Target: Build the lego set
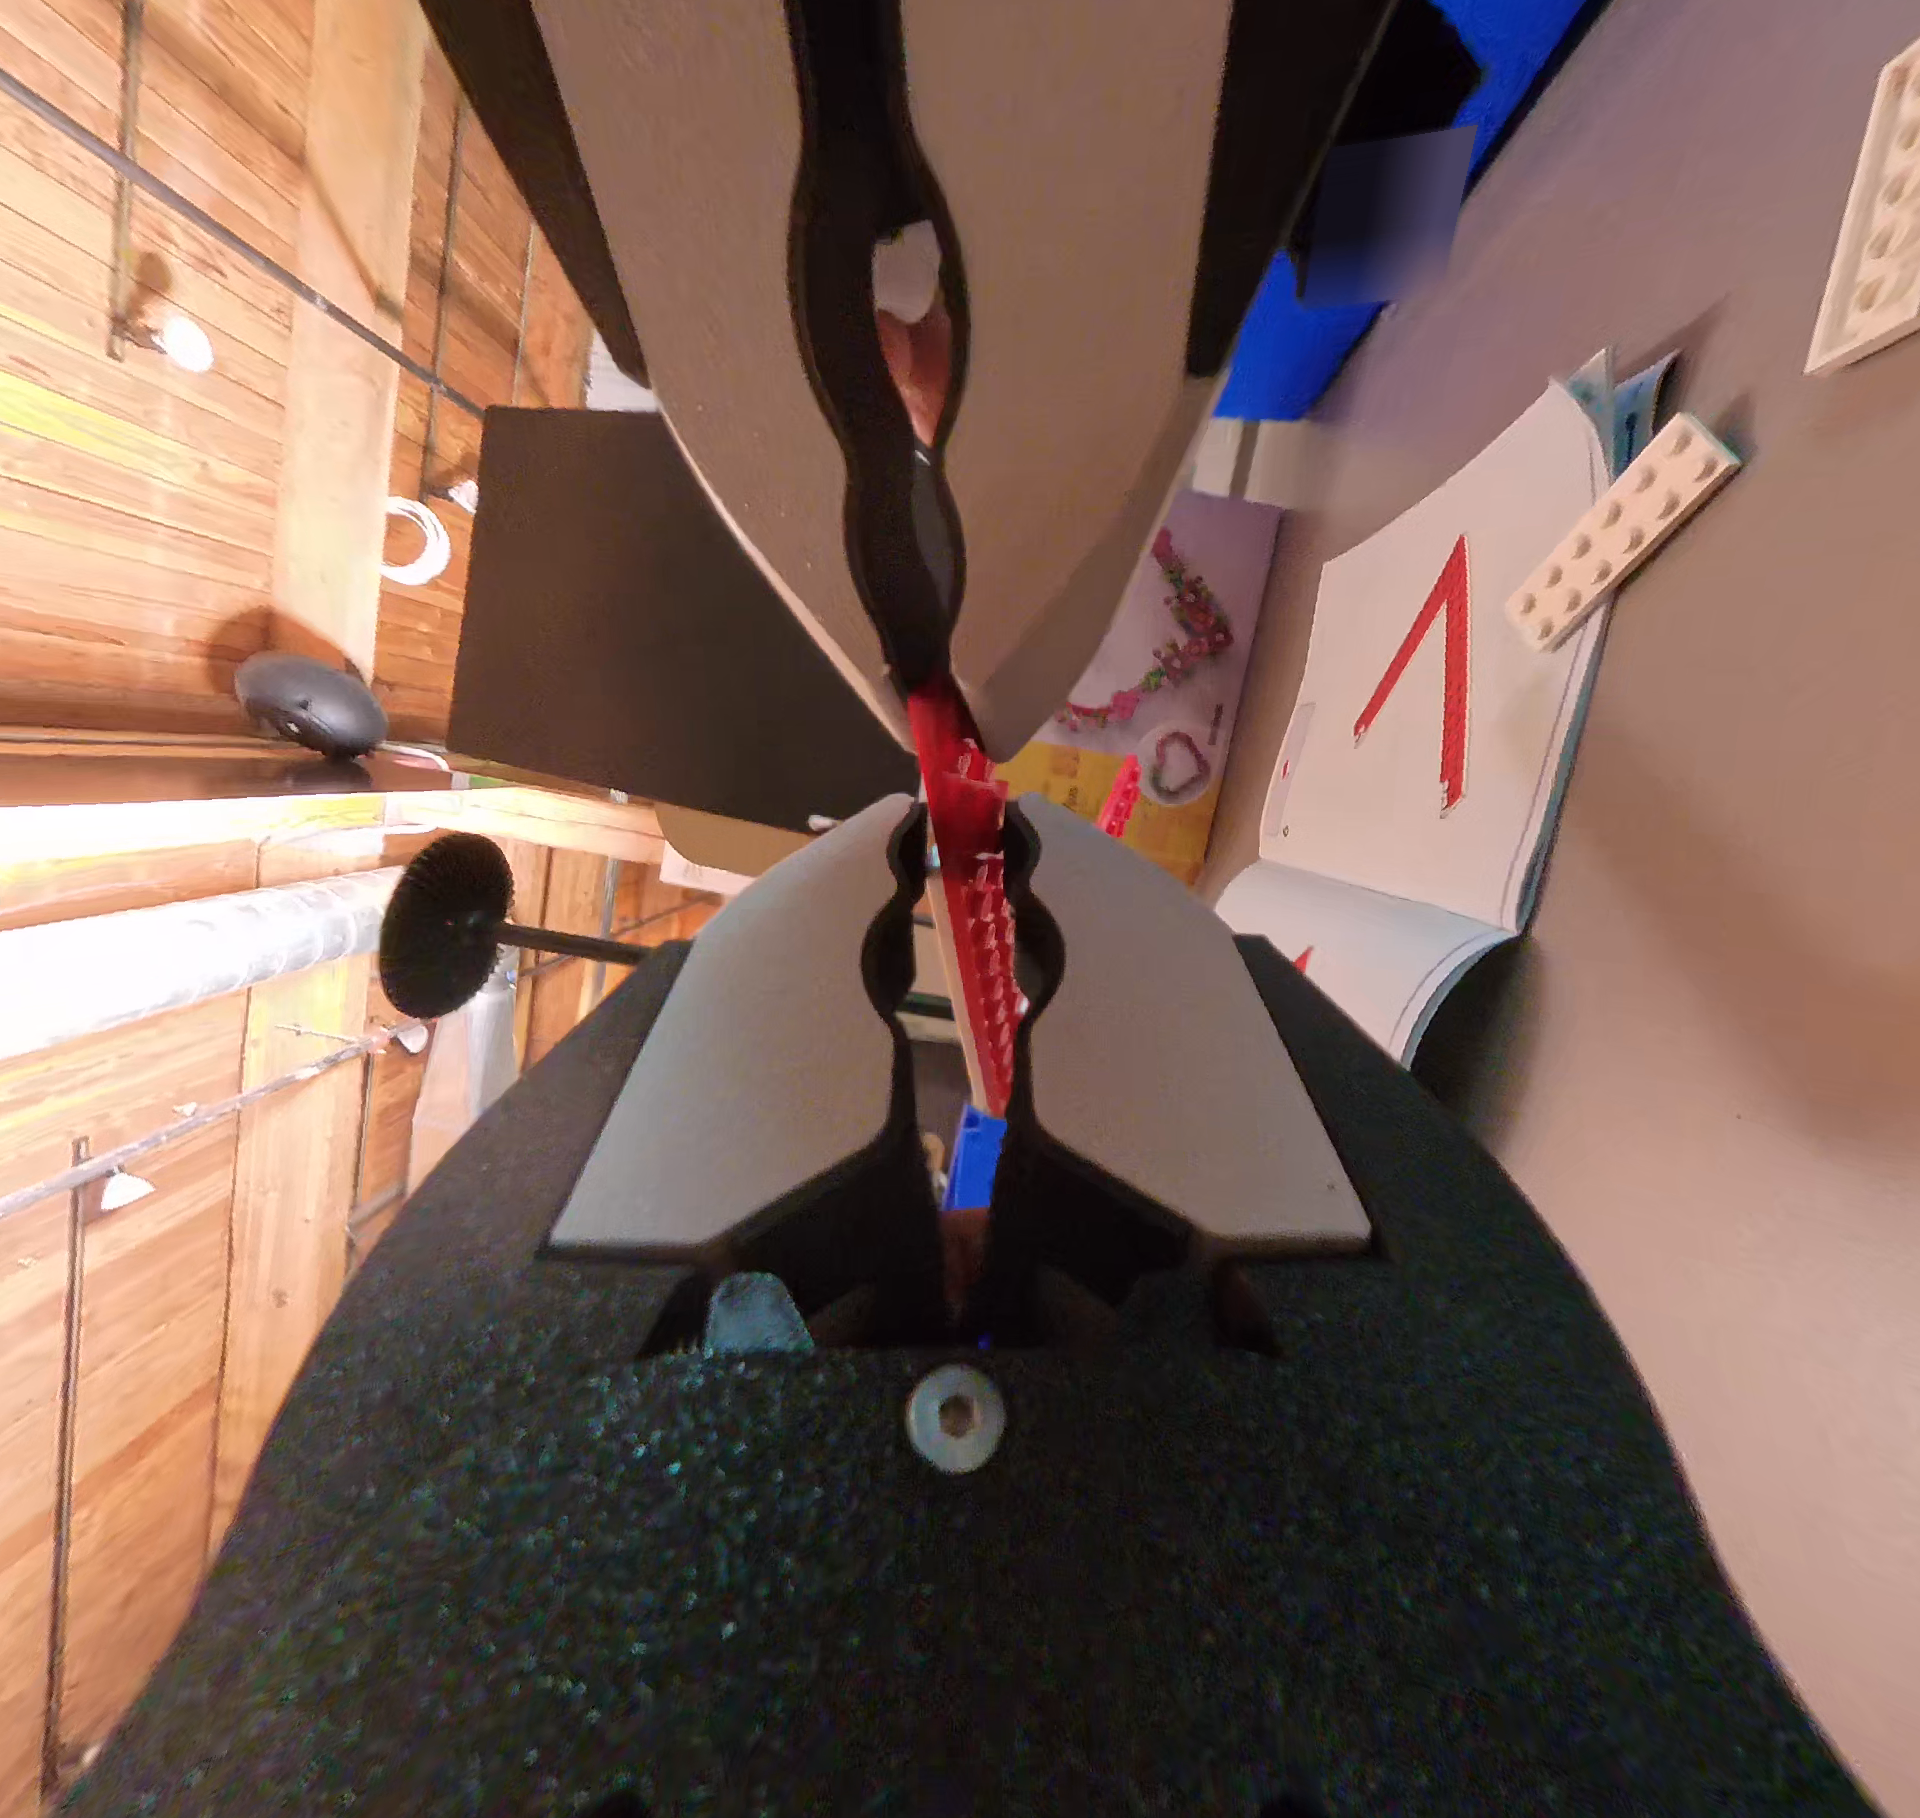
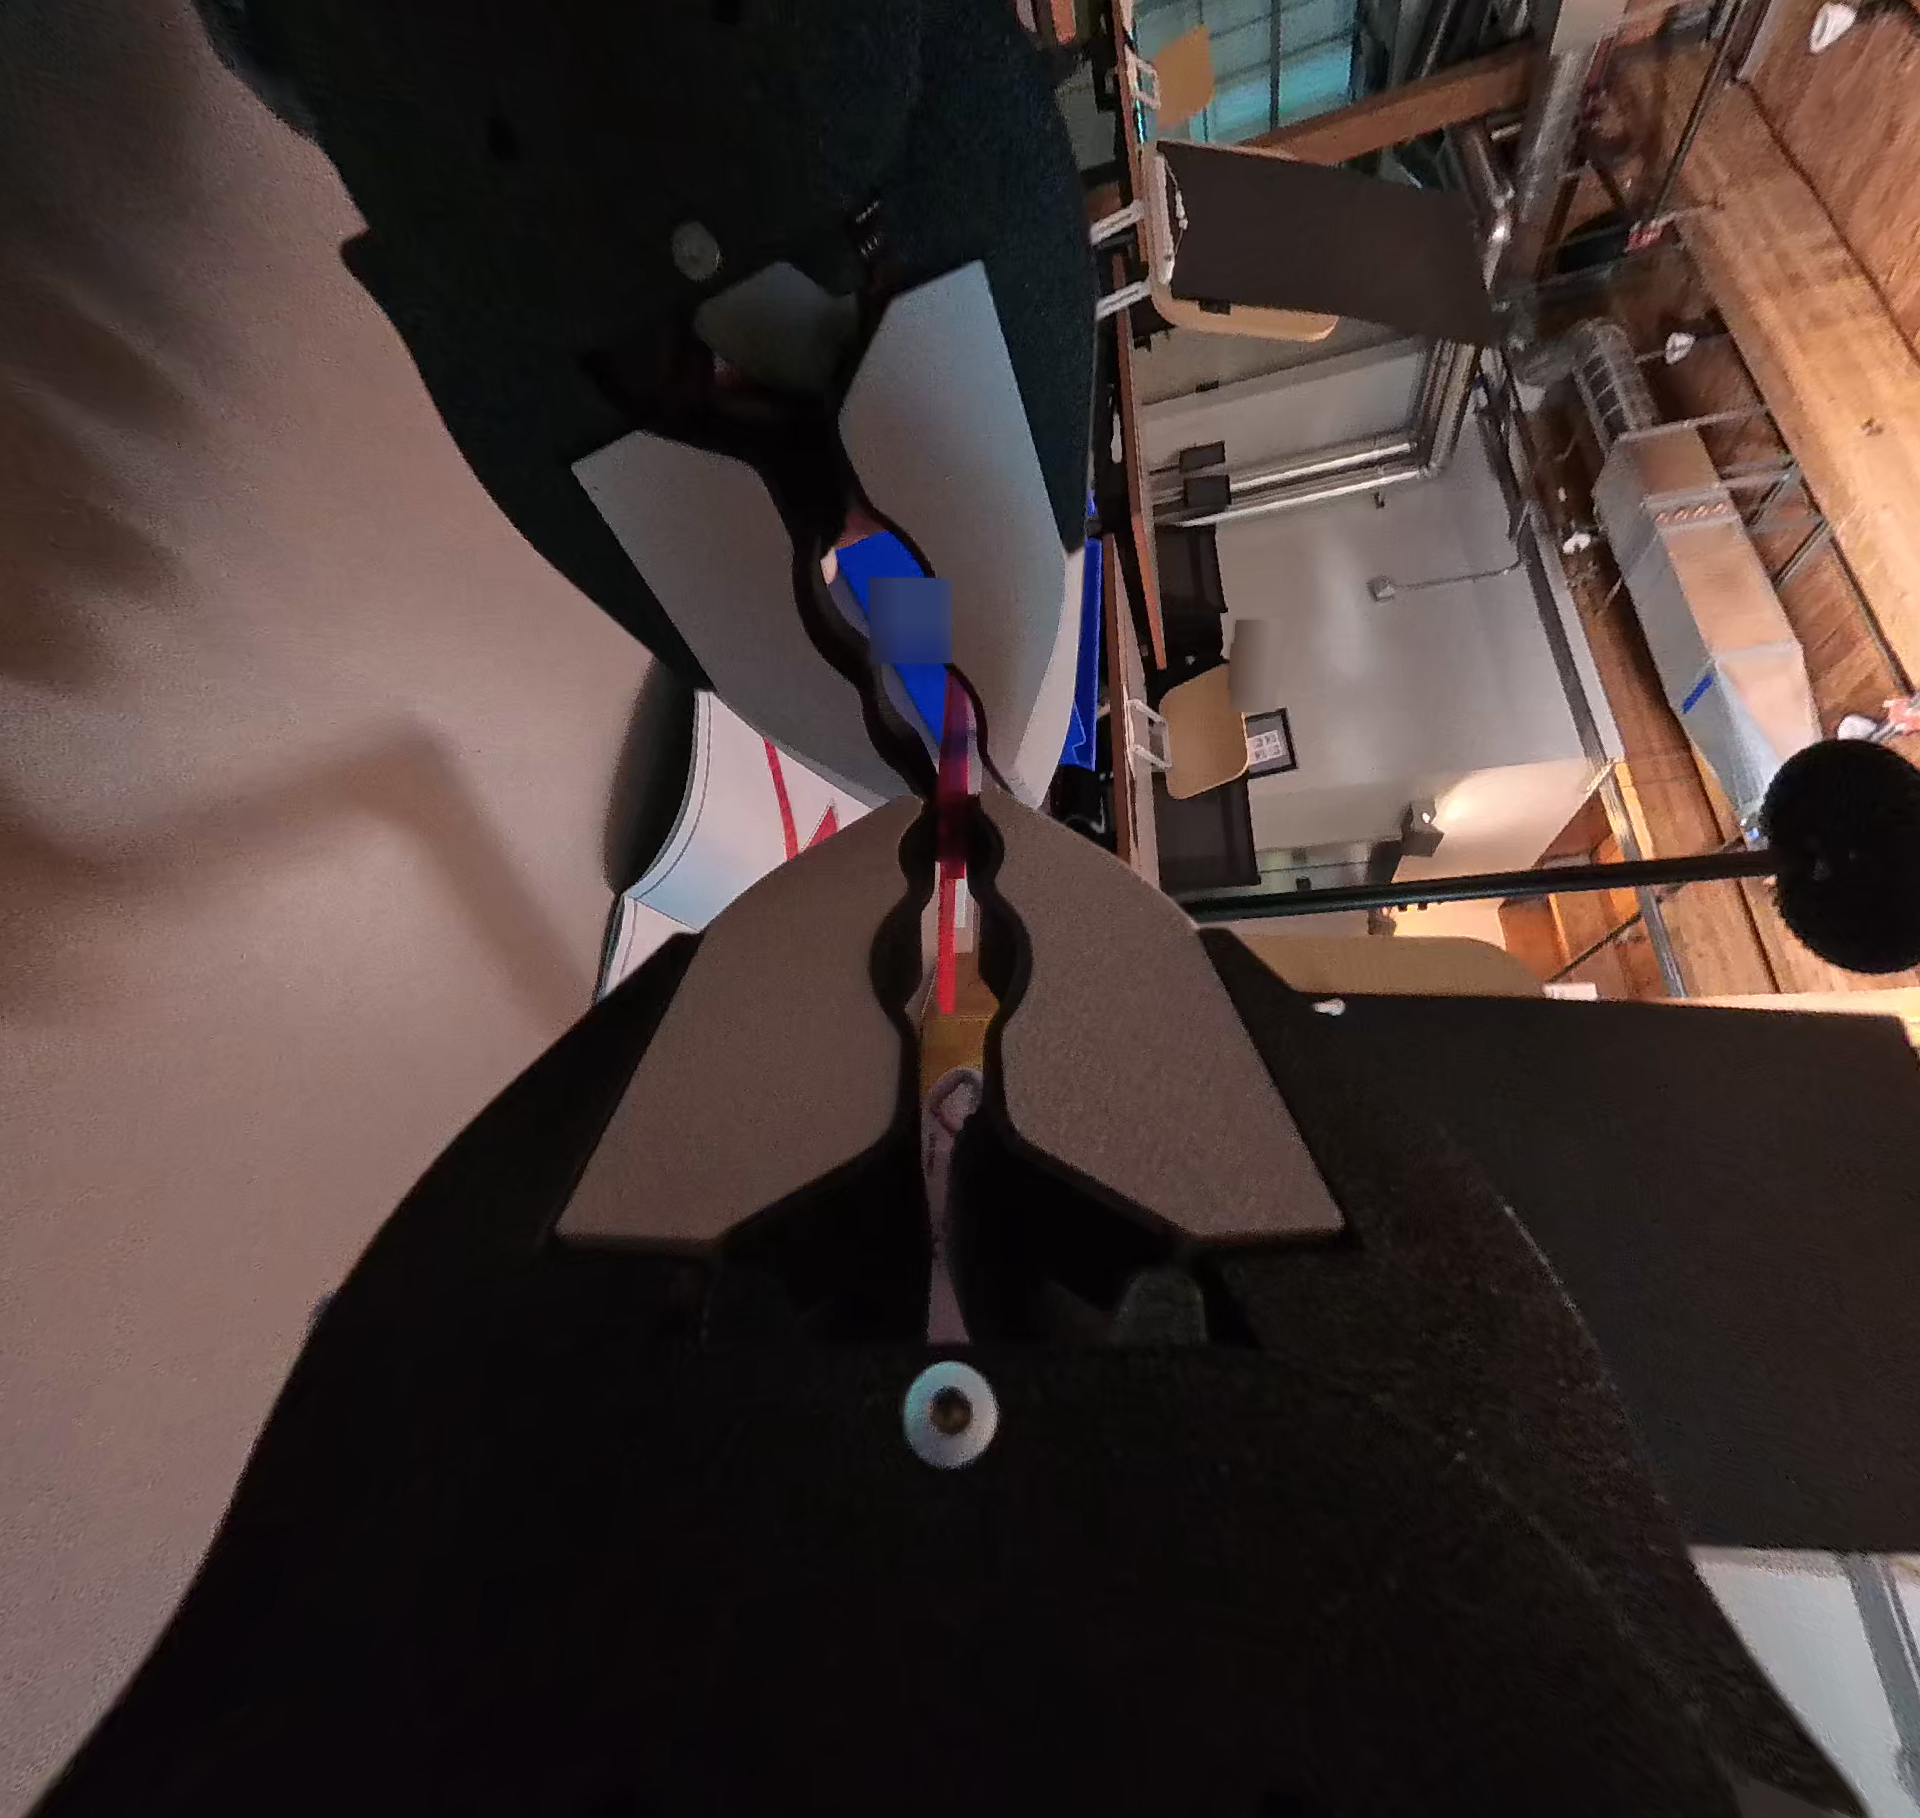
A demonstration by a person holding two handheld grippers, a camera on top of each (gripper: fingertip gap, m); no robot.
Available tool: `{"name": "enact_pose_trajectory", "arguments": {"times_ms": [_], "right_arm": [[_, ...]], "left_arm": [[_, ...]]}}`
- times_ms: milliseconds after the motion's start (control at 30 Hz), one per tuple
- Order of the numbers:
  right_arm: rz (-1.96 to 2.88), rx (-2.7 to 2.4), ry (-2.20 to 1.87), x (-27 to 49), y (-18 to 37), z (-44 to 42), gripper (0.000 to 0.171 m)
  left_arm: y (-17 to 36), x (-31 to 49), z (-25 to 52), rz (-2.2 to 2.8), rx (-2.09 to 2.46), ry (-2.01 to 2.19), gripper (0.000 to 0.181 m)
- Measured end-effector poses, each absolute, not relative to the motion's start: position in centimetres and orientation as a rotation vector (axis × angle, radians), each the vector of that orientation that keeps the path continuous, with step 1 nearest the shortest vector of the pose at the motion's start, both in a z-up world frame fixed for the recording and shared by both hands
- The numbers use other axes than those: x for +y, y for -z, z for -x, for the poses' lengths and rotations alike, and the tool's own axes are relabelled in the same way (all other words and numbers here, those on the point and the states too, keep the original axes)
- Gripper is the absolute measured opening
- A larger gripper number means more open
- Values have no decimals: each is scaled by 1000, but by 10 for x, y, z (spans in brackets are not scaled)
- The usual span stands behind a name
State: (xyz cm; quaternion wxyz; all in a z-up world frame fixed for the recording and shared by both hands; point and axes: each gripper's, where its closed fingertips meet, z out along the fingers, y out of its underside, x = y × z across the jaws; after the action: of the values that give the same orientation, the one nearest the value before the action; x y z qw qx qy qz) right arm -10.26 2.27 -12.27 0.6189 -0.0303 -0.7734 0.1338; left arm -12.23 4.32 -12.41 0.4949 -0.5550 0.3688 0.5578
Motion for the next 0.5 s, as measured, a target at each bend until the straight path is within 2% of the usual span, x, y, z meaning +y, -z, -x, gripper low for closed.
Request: {"name": "enact_pose_trajectory", "arguments": {"times_ms": [33, 133, 233, 300, 367, 500], "right_arm": [[36, -1786, -300, 22, 122, 100, 5], [-90, -1808, -236, 19, 120, 91, 5], [-196, -1841, -215, 13, 119, 82, 5], [-256, -1870, -188, 12, 120, 78, 5], [-309, -1875, -162, 11, 120, 76, 5], [-347, -1856, -177, 9, 118, 73, 5]], "left_arm": [[123, 43, 120, 1317, 904, -1357, 13], [125, 44, 120, 1296, 937, -1377, 35], [126, 43, 120, 1294, 950, -1334, 41], [124, 42, 117, 1275, 959, -1319, 38], [122, 40, 113, 1253, 976, -1301, 25], [122, 39, 111, 1257, 997, -1295, 19]]}}
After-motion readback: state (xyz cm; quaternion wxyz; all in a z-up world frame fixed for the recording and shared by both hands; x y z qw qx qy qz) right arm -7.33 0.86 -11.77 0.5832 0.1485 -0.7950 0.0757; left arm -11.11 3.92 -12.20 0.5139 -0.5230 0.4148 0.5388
